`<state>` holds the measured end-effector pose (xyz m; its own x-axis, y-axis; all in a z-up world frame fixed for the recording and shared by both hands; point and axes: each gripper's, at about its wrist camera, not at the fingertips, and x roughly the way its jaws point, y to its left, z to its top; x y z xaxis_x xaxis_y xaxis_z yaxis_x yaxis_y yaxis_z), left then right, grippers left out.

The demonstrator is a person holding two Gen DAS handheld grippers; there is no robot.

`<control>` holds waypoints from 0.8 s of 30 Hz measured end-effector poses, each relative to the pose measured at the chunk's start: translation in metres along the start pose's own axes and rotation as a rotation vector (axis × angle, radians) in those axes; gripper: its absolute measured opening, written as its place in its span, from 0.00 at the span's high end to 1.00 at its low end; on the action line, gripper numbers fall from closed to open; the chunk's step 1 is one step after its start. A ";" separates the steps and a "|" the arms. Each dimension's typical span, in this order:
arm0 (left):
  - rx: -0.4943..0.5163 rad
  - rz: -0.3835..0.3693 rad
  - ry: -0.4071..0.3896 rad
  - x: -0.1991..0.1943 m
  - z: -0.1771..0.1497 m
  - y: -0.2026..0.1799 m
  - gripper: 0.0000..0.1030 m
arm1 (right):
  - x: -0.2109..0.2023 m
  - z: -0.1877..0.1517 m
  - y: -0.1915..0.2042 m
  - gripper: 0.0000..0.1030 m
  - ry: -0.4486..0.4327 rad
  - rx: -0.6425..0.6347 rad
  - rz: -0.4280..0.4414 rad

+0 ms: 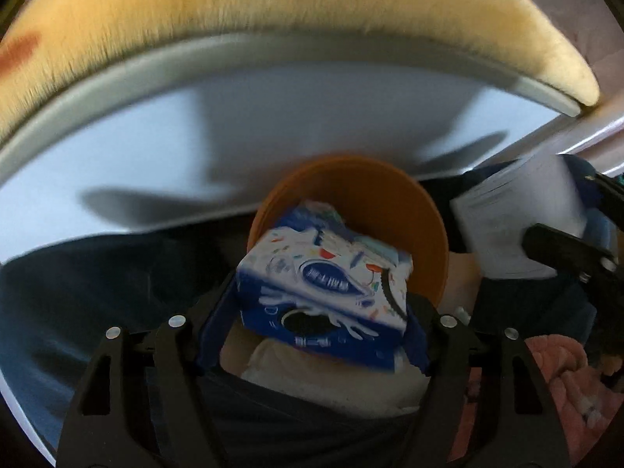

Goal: Collect trash

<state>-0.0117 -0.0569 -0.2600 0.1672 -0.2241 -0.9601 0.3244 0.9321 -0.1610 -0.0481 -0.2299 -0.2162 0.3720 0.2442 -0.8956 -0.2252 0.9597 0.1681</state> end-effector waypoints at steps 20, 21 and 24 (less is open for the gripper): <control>-0.015 0.112 -0.282 -0.094 0.029 0.005 0.16 | -0.077 0.038 -0.009 0.14 -0.285 0.009 -0.090; -0.016 0.127 -0.316 -0.105 0.032 0.006 0.16 | -0.082 0.042 -0.009 0.13 -0.307 0.010 -0.094; -0.025 0.148 -0.407 -0.134 0.043 0.006 0.15 | -0.105 0.055 -0.009 0.11 -0.390 0.011 -0.106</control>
<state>0.0073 -0.0336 -0.1222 0.5654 -0.1764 -0.8057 0.2477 0.9681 -0.0382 -0.0355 -0.2560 -0.1012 0.7071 0.1758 -0.6849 -0.1580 0.9834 0.0893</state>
